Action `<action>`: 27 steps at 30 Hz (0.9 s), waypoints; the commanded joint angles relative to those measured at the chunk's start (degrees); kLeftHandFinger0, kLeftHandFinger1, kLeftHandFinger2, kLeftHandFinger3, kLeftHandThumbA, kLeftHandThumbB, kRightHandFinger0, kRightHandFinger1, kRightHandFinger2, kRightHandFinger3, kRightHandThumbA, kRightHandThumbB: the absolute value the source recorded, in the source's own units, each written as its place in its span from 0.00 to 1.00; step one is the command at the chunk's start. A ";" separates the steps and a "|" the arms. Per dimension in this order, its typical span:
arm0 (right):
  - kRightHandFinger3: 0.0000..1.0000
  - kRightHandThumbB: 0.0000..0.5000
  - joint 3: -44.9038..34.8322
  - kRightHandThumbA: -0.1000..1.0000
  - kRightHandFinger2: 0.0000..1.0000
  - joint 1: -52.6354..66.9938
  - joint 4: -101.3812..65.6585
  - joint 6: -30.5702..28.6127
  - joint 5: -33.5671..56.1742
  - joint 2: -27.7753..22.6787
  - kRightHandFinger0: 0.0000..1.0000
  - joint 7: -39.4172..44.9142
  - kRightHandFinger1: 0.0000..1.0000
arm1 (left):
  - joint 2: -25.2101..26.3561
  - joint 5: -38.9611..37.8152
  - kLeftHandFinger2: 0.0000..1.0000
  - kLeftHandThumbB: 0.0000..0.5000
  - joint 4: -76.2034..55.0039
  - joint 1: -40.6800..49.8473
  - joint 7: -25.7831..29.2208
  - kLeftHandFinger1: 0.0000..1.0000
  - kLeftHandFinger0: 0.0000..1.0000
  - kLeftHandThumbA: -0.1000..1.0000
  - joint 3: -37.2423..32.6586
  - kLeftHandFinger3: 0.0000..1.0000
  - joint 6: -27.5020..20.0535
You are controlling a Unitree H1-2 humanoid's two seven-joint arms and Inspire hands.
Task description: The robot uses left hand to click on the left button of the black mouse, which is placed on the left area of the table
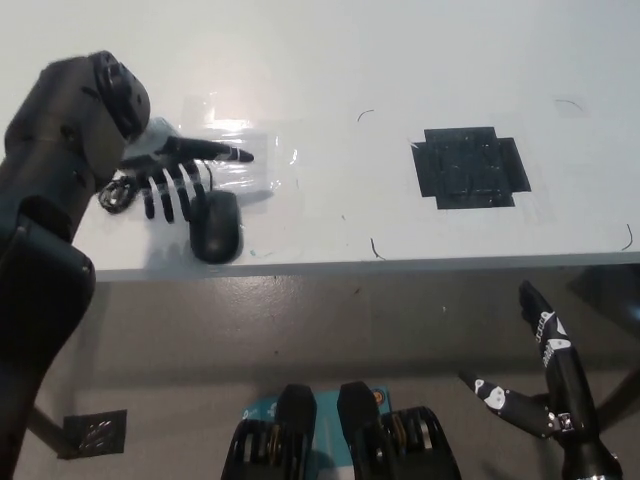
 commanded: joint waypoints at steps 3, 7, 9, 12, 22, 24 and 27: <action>1.00 0.21 -0.08 0.93 1.00 -0.01 -1.18 -1.69 0.32 -0.64 0.99 0.27 1.00 | 2.05 -1.95 0.42 1.00 -0.83 -5.78 -3.41 0.03 0.00 1.00 3.41 1.00 1.93; 1.00 0.21 -0.21 0.94 1.00 0.12 -1.35 -1.23 0.65 -0.77 0.99 0.41 1.00 | 5.83 -5.11 0.24 1.00 -2.81 -10.83 -6.50 0.00 0.00 1.00 8.41 1.00 3.76; 1.00 0.19 -0.33 0.92 1.00 0.31 -1.26 -1.52 1.30 -0.97 1.00 0.69 1.00 | 8.34 -6.92 0.29 0.96 -4.77 -13.36 -7.38 0.00 0.00 1.00 11.35 1.00 4.21; 1.00 0.19 -0.50 0.92 1.00 0.48 -0.91 -1.68 1.14 -1.13 1.00 0.54 1.00 | 12.09 -11.61 0.25 0.88 -10.14 -15.81 -11.60 0.00 0.00 1.00 17.42 1.00 8.17; 1.00 0.19 -0.26 0.91 1.00 1.85 0.42 -2.75 0.96 -0.76 0.98 0.24 1.00 | 24.84 -40.19 0.20 0.79 -62.25 0.07 -11.81 0.00 0.00 1.00 36.59 1.00 19.16; 1.00 0.16 -0.28 0.90 1.00 2.01 0.43 -2.79 0.90 -0.63 0.98 0.11 1.00 | 31.73 -60.43 0.04 0.82 -74.24 6.80 -1.75 0.00 0.00 1.00 33.21 1.00 19.16; 1.00 0.15 -0.21 0.89 1.00 2.42 0.68 -3.33 1.15 -0.83 0.96 0.38 1.00 | 35.75 -71.96 0.03 0.81 -93.15 19.32 11.83 0.00 0.00 1.00 38.31 1.00 19.16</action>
